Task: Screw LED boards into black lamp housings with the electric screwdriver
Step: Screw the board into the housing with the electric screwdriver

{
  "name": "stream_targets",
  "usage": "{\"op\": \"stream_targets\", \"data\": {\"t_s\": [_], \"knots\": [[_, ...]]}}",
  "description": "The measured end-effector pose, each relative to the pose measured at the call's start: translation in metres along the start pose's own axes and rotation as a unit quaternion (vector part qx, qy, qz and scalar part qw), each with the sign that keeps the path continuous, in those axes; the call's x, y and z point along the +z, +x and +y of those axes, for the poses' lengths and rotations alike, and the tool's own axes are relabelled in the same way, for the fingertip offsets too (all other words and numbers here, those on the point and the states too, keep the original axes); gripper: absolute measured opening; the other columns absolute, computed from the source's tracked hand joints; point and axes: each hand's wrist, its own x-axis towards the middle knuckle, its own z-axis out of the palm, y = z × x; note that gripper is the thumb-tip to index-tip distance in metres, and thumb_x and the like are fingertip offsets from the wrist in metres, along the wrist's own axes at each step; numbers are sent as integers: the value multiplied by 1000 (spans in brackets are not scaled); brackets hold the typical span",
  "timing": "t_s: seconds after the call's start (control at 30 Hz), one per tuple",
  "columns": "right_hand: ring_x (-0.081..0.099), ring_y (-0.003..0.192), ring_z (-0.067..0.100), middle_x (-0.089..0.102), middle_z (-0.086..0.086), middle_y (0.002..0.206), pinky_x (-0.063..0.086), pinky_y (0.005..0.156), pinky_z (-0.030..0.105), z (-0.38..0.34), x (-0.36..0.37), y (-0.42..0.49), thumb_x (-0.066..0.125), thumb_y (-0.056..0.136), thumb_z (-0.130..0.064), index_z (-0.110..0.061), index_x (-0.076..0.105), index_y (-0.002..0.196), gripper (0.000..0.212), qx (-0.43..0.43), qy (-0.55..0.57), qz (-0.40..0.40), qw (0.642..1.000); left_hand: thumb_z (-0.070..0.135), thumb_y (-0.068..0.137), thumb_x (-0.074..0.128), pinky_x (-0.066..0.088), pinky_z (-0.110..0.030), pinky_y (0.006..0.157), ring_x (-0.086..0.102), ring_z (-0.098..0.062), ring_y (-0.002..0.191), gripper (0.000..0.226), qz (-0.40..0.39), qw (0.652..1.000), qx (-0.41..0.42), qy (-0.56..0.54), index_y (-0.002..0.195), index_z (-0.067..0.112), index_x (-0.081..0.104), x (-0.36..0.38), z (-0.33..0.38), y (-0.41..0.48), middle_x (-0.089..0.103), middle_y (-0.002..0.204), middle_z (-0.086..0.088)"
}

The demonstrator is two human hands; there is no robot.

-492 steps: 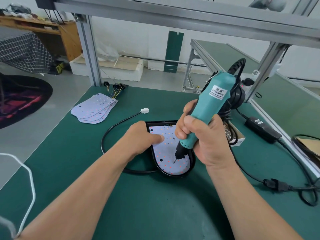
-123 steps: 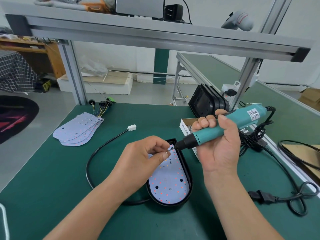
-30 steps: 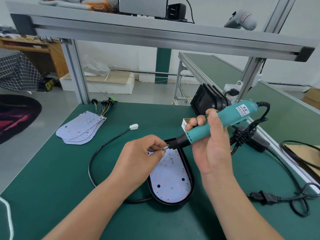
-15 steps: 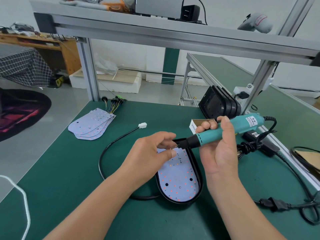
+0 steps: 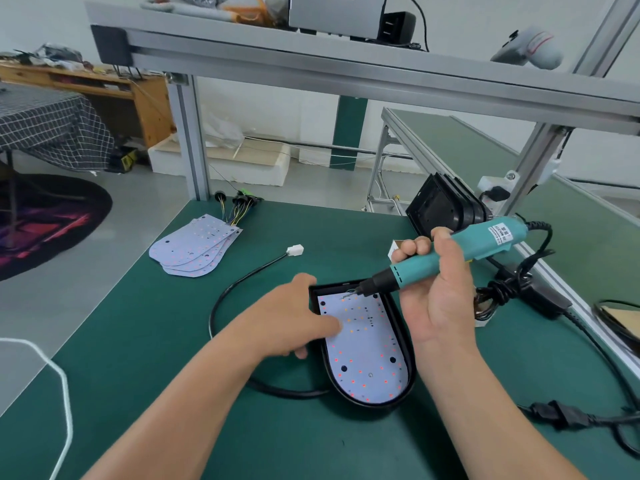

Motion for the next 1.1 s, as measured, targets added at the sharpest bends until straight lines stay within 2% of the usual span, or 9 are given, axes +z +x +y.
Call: {"op": "stream_targets", "data": {"t_s": [0.1,0.17,0.27,0.33,0.43,0.53,0.73,1.1], "knots": [[56,75,20,50,1,79,51,77,33,3,2,0,63,102,-15,-19,58,96,9,0,-16,-22,1000,34,75,77,62,-33,55,78,-22,67,74,-6,998,6,-63,135,31,34,6,-1,2,77,95,5],[56,75,20,50,2,80,52,77,33,4,4,1,62,103,-15,-19,58,96,9,-1,-27,-35,999,25,77,76,66,-39,61,78,-21,72,62,15,995,4,-103,128,27,40,12,1,3,74,103,1],[55,74,19,51,1,79,52,76,32,7,8,-1,60,103,-12,-20,58,96,10,-3,-44,-52,998,18,78,75,64,-38,58,76,-17,75,49,30,984,-3,-174,118,26,47,21,3,5,71,102,-4],[55,73,20,51,1,78,52,76,32,8,10,-3,61,101,-12,-21,60,96,10,-10,-53,-60,997,17,79,74,63,-36,57,75,-18,77,46,27,983,-1,-184,115,25,47,24,3,6,71,102,-4],[54,73,20,51,2,77,52,77,33,8,13,-5,64,98,-13,-23,64,94,11,-13,-65,-64,996,14,82,73,64,-38,59,75,-24,84,45,28,982,2,-186,116,24,46,23,4,6,70,103,-6],[54,73,21,50,2,78,52,77,34,8,11,-4,67,96,-15,-23,64,94,8,-10,-69,-66,995,13,83,72,65,-39,60,73,-24,82,43,31,983,6,-182,117,23,46,23,6,5,69,102,-5],[56,71,21,50,2,77,53,75,33,11,9,-2,66,97,-14,-25,66,92,12,-17,-83,-69,994,13,84,70,67,-50,68,76,-32,92,43,33,984,5,-176,118,24,46,23,8,3,70,106,-8],[53,72,25,48,6,79,50,77,37,8,10,-3,68,95,-14,-17,59,100,11,-46,-114,-88,989,19,78,70,66,-54,70,77,-36,88,46,34,985,5,-166,117,25,46,23,10,1,71,107,-9]]}}
